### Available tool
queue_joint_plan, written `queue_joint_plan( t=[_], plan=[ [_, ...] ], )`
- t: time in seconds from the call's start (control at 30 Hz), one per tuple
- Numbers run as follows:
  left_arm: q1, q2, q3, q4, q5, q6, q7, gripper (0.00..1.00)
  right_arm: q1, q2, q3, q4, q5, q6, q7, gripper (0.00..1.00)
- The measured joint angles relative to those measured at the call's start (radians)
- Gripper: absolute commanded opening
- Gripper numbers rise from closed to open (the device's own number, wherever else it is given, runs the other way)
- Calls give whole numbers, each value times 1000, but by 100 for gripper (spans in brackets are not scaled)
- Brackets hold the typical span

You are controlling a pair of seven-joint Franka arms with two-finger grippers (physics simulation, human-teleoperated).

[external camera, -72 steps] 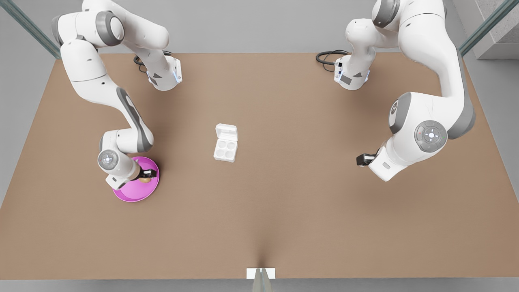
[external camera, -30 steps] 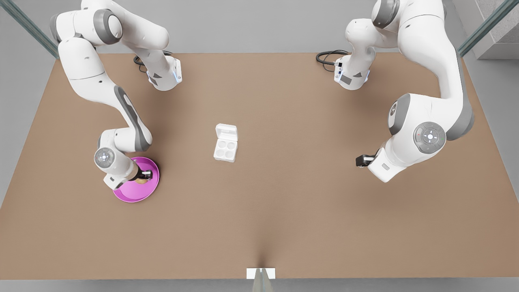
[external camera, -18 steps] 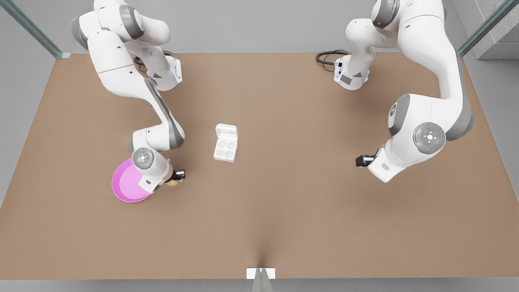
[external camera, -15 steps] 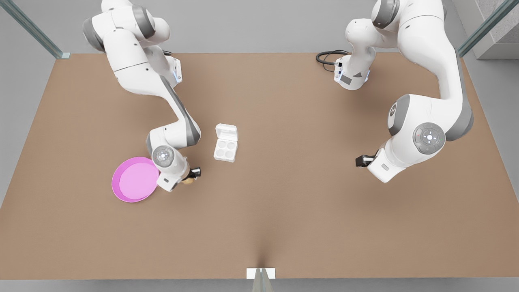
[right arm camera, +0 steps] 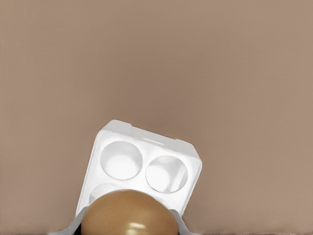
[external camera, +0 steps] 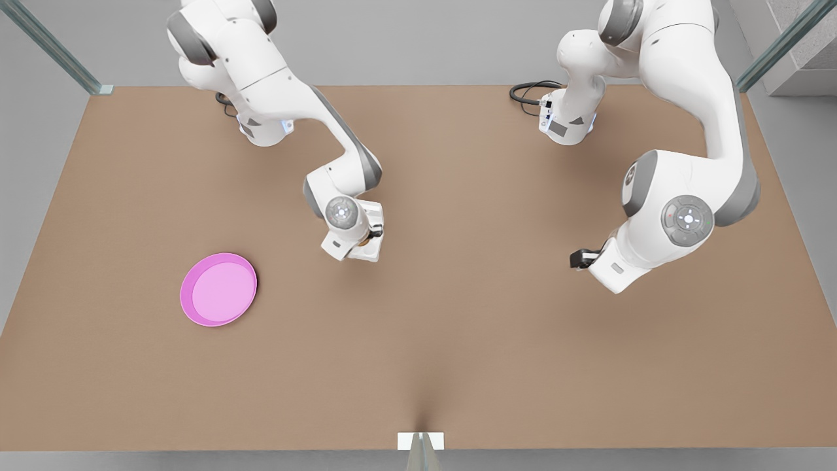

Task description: Pack egg into the box and close the box lid

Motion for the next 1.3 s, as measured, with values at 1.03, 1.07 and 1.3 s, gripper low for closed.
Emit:
queue_joint_plan(
  t=[1.03,1.07,1.3],
  plan=[
    [-746,235,-243,-148,134,252,-528,100,-727,-321,83,439,-161,-405,-200,100],
    [-739,256,-240,-150,154,291,-558,100,-740,-325,96,444,-162,-409,-213,100],
    [-726,385,-236,-145,280,488,-729,100,-768,-323,103,449,-188,-454,-286,100]
  ],
)
